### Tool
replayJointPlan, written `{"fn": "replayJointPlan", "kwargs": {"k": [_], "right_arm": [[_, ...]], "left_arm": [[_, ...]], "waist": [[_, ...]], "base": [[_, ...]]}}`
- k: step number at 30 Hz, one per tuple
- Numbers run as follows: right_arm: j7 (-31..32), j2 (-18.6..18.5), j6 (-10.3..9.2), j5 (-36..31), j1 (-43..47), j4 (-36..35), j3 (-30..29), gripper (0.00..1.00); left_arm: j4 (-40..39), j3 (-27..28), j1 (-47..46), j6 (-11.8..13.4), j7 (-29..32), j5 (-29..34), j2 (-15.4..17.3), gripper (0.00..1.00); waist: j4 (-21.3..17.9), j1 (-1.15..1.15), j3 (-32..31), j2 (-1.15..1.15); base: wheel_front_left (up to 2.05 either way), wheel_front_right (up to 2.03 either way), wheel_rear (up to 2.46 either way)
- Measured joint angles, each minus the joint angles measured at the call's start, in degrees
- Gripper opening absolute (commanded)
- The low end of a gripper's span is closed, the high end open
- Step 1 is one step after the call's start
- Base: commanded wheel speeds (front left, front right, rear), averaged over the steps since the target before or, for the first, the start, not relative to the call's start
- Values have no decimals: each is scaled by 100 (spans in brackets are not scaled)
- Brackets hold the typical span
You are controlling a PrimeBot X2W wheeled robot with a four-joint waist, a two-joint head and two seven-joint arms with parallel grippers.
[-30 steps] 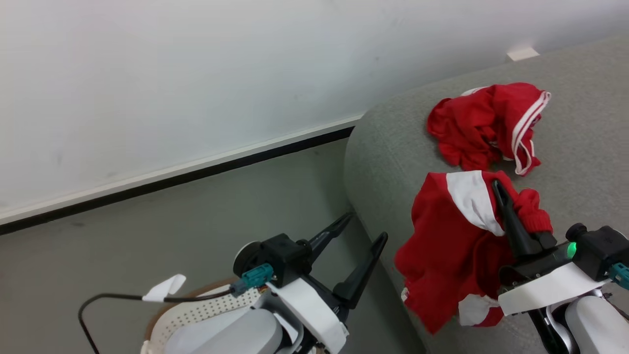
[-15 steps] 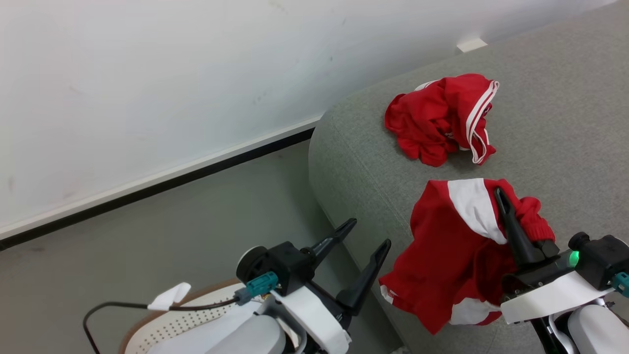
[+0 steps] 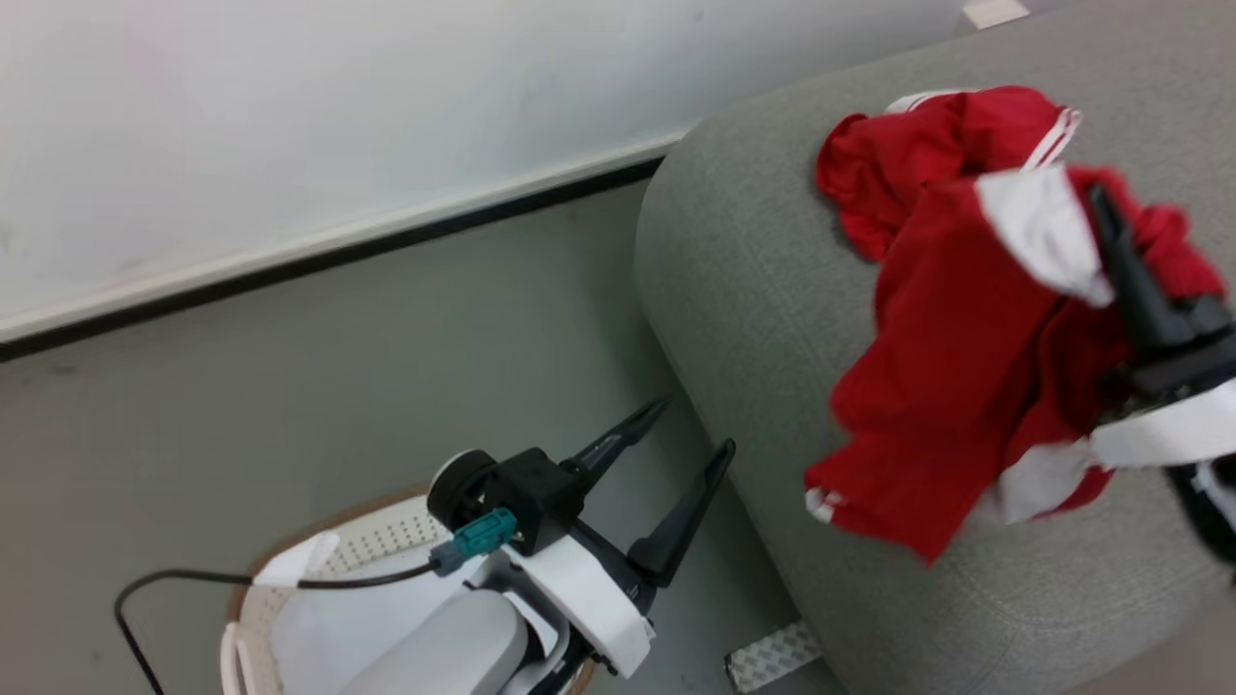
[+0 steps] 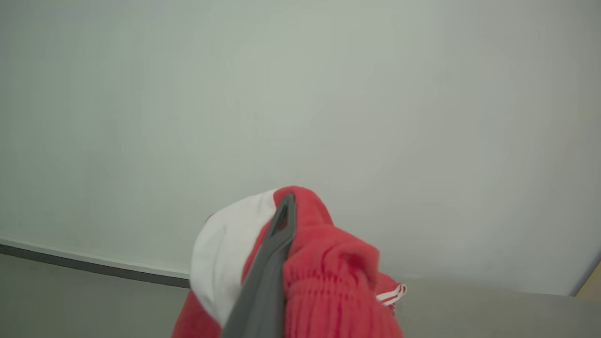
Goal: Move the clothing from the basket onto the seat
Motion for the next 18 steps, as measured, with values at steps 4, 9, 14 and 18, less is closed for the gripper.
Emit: {"fn": "replayJointPlan", "kwargs": {"k": [4, 9, 14, 18], "right_arm": [[1, -364, 0, 153, -544, 44, -126, 0], [129, -900, 0, 581, -1116, 276, -407, 0], [381, -1337, 0, 889, -1625, 614, -561, 0], [588, -1515, 0, 920, -1954, 968, -692, 0]], "left_arm": [[-49, 1, -26, 1, 53, 5, 86, 100], [-135, 10, -59, 33, 104, 7, 170, 100], [-238, 41, -189, 98, 197, 56, 256, 100], [-339, 29, -275, 123, 313, 122, 403, 100]], "waist": [[135, 0, 280, 0], [315, 0, 568, 0], [473, 0, 879, 0], [570, 0, 1209, 0]], "base": [[0, 0, 0], [0, 0, 0], [0, 0, 0], [0, 0, 0]]}}
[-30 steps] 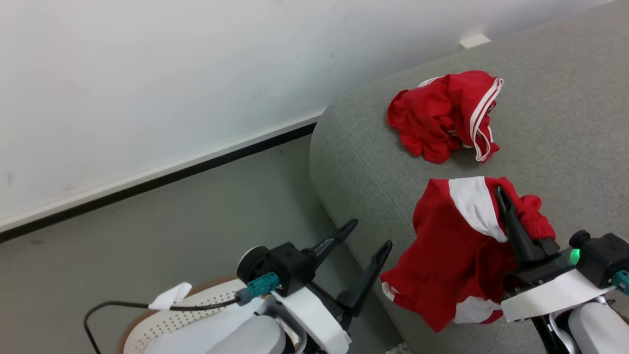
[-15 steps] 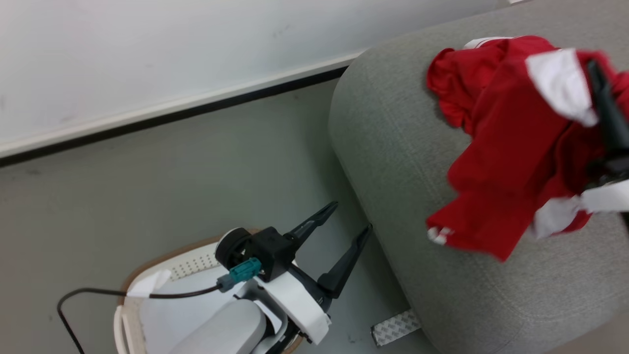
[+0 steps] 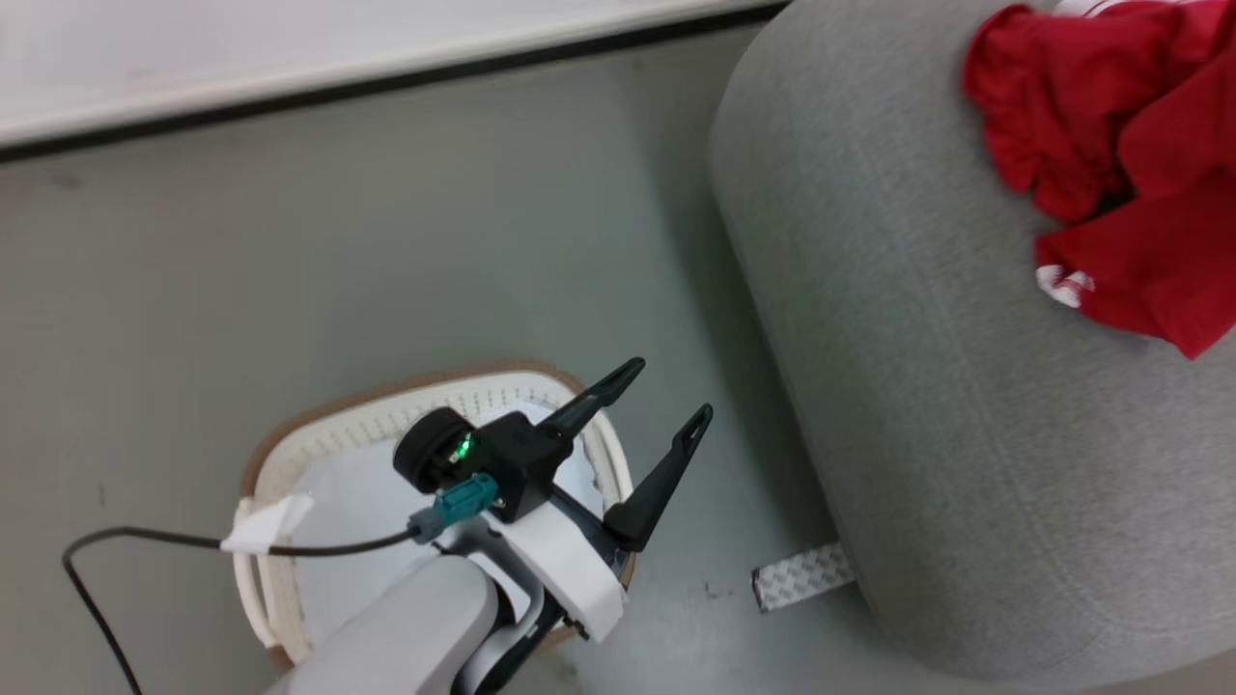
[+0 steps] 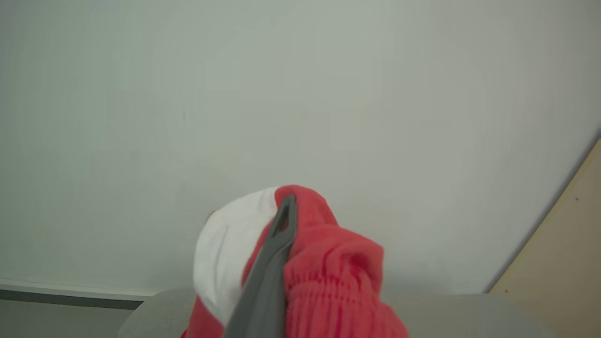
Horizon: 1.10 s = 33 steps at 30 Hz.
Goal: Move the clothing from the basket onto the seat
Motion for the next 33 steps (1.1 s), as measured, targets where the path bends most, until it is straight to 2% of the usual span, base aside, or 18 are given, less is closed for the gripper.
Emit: {"fn": "replayJointPlan", "kwargs": {"k": [6, 12, 23, 25, 26, 27, 33], "right_arm": [[563, -47, 0, 166, -249, 975, 51, 0], [1059, 187, 0, 460, -454, 1935, 300, 0], [1439, 428, 0, 890, -627, 2894, 750, 0], [1537, 434, 0, 1000, -681, 2986, 799, 38], [1577, 434, 0, 1039, -696, 3002, 835, 76], [1586, 433, 0, 1076, -703, 3014, 872, 100], [1930, 425, 0, 1365, -722, 3029, 1156, 100]], "left_arm": [[-189, -1, -188, 13, 142, 88, 141, 100], [-287, 34, -333, 101, 194, 186, 186, 100], [-378, 85, -451, 153, 244, 188, 321, 100], [-375, 88, -452, 155, 243, 188, 335, 100], [-369, 88, -452, 155, 241, 188, 338, 100], [-365, 88, -452, 158, 234, 187, 339, 100], [-232, 90, -441, 159, 145, 146, 325, 100]], "waist": [[150, 0, 549, 0], [263, 0, 999, 0], [304, 0, 1472, 0], [298, 0, 1506, 0], [294, 0, 1504, 0], [289, 0, 1491, 0], [243, 0, 1264, 0]], "base": [[0, 0, 0], [0, 0, 0], [0, 0, 0], [0, 0, 0], [0, 0, 0], [0, 0, 0], [0, 0, 0]]}}
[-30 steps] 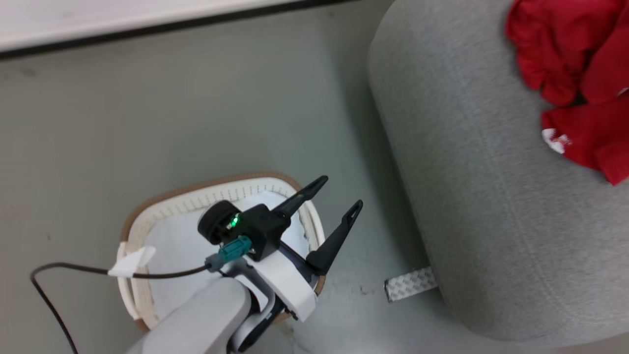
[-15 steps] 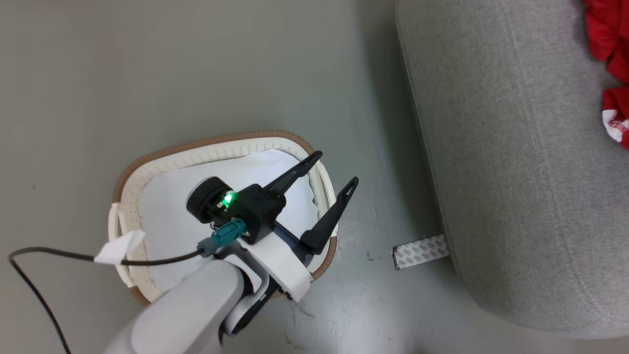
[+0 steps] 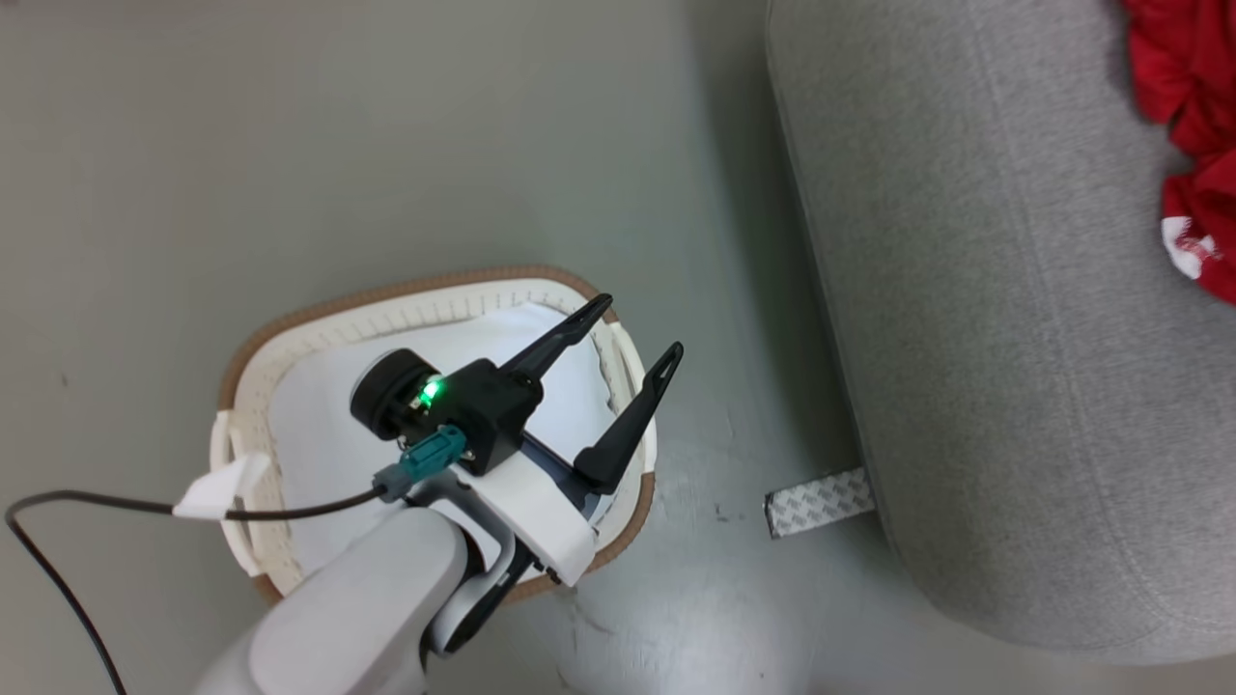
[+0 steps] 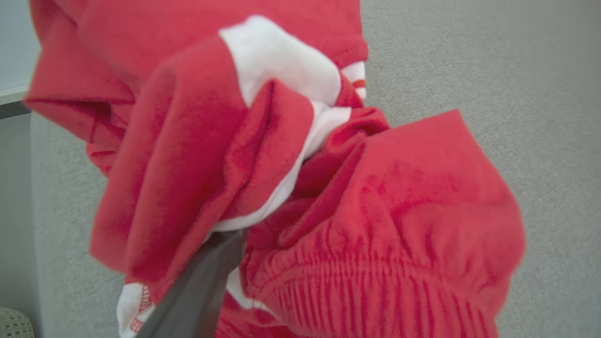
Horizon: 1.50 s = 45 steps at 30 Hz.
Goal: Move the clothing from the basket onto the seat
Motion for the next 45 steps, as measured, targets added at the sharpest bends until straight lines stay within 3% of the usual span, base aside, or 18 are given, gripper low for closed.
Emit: {"fn": "replayJointPlan", "kwargs": {"k": [9, 17, 26, 32, 40, 45], "right_arm": [[999, -71, 0, 466, 300, -120, 447, 100], [1254, -393, 0, 630, 656, -497, 700, 100], [587, -576, 0, 823, 1267, -2105, 862, 100], [-500, -586, 0, 609, 1612, -3077, 725, 100], [-1570, -83, 0, 511, 2680, -3735, 224, 100], [-2068, 331, 0, -162, 3473, -3919, -250, 100]], "left_arm": [[358, 2, 283, -3, -266, -235, -202, 100], [724, 152, 703, 42, -444, -464, -405, 100], [853, 779, 1283, 178, -499, -675, -391, 100], [655, 1497, 1651, 192, -506, -746, -353, 100], [334, 2406, 2230, 54, -506, -547, -409, 100], [235, 2970, 2594, 109, -506, -241, -533, 100]], "waist": [[-47, -1, -759, 0], [23, -1, -1692, 0], [287, -2, -2723, 0], [625, -2, -3148, 0], [1094, -2, -3502, 0], [1337, -2, -3644, 0]], "base": [[0, 0, 0], [0, 0, 0], [0, 0, 0], [0, 0, 0], [0, 0, 0], [0, 0, 0]]}}
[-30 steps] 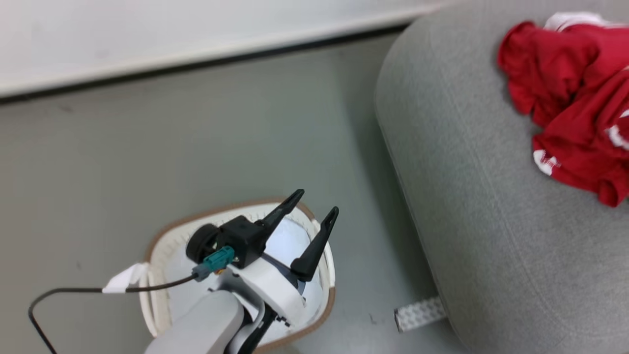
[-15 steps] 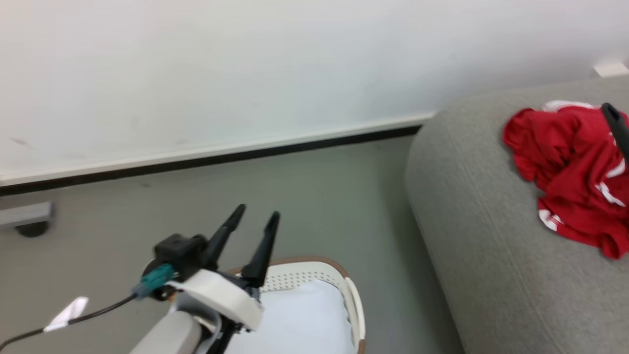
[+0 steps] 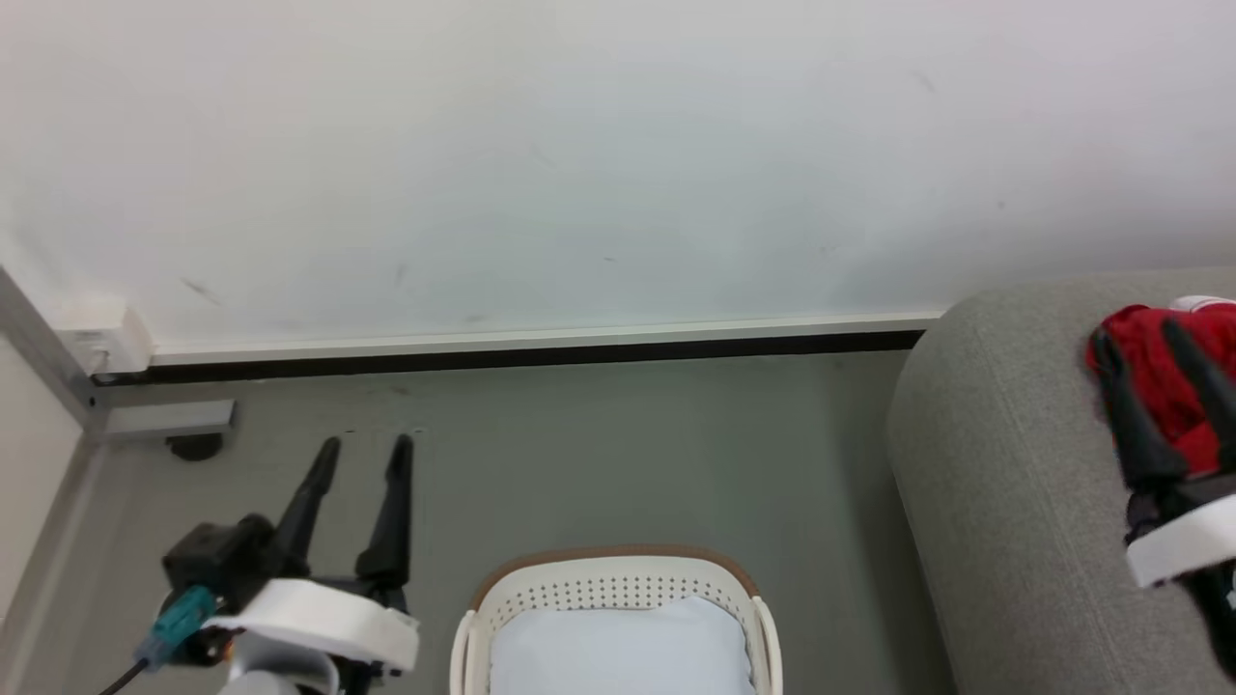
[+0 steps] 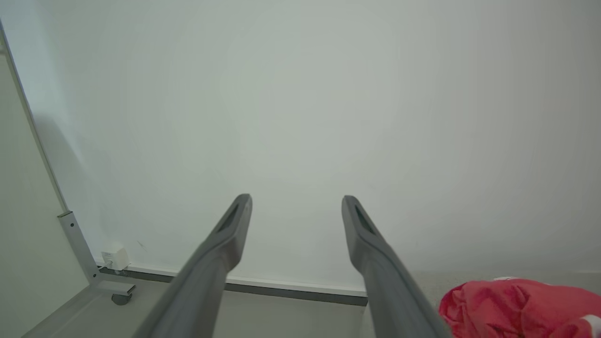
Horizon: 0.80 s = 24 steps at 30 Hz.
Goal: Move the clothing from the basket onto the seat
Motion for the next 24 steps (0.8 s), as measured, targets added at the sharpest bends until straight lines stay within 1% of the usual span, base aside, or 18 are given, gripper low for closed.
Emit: {"fn": "replayJointPlan", "kwargs": {"k": [2, 4, 7, 10, 11, 13, 14, 16, 20, 24], "right_arm": [[-129, 294, 0, -307, 315, -60, -253, 100], [-235, 578, 0, -623, 602, -105, -521, 100], [-359, 959, 0, -1339, 1014, -124, -895, 100], [-409, 1495, 0, -1747, 1422, -187, -1102, 100], [-417, 1604, 0, -1879, 1509, -215, -1137, 100], [-433, 1794, 0, -2114, 1655, -232, -1268, 100], [-434, 1894, 0, -2193, 1711, -255, -1321, 100], [-438, 2057, 0, -2397, 1801, -263, -1355, 100], [-439, 2327, 0, -2562, 1900, -267, -1437, 100], [-439, 2461, 0, -2683, 1914, -250, -1448, 100]], "left_arm": [[-8, 261, 152, 79, 0, 108, -78, 100], [-22, 452, 304, 89, 0, 238, -148, 100], [-85, 714, 543, 35, 0, 407, -337, 100], [-236, 970, 755, -64, -1, 634, -538, 100], [-242, 1045, 843, -85, 0, 761, -591, 100], [-210, 1165, 992, -183, 0, 878, -724, 100], [-164, 1171, 1050, -291, 0, 944, -762, 100], [-122, 1213, 1107, -404, 0, 1161, -864, 100], [-14, 1385, 1127, -554, 0, 1427, -988, 100], [98, 1558, 1153, -675, 0, 1537, -1091, 100]], "waist": [[65, 0, -26, 0], [96, 0, -39, 0], [99, 1, -38, 0], [72, 1, -38, 0], [53, 0, -38, 0], [13, 0, -33, 0], [-6, 1, -30, 0], [-33, 1, -22, 0], [-55, 1, -5, 0], [-60, 1, -3, 0]], "base": [[0, 0, 0], [0, 0, 0], [0, 0, 0], [0, 0, 0], [0, 0, 0], [0, 0, 0], [0, 0, 0], [0, 0, 0], [0, 0, 0], [0, 0, 0]]}}
